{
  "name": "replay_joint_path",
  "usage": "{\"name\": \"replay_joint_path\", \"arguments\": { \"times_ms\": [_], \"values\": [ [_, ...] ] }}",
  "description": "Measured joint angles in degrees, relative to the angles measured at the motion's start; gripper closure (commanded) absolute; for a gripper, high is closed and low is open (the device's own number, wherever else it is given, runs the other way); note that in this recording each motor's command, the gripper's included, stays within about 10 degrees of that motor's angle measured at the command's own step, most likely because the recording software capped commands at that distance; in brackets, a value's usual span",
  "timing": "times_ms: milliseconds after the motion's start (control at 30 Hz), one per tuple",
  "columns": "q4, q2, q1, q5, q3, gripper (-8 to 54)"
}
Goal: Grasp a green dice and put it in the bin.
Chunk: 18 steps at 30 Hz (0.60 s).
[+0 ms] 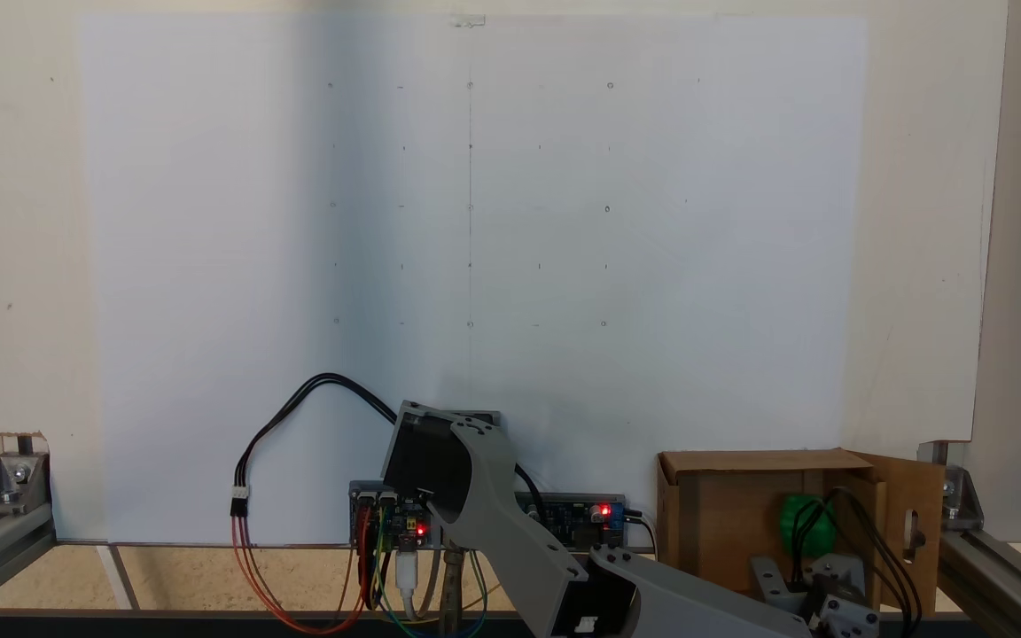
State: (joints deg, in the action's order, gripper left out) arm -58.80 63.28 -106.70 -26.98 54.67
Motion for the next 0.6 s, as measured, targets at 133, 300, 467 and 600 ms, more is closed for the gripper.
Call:
{"name": "replay_joint_path", "arguments": {
  "times_ms": [133, 300, 467, 600],
  "values": [
    [-0.1, 0.4, -0.1, 0.0, 0.0, 6.2],
    [-1.7, 11.0, 9.1, 2.7, 0.0, 6.2],
    [-1.8, 23.2, 28.5, 13.6, 0.0, 1.1],
    [-1.8, 28.8, 45.0, 18.9, 0.0, 0.9]
  ]
}}
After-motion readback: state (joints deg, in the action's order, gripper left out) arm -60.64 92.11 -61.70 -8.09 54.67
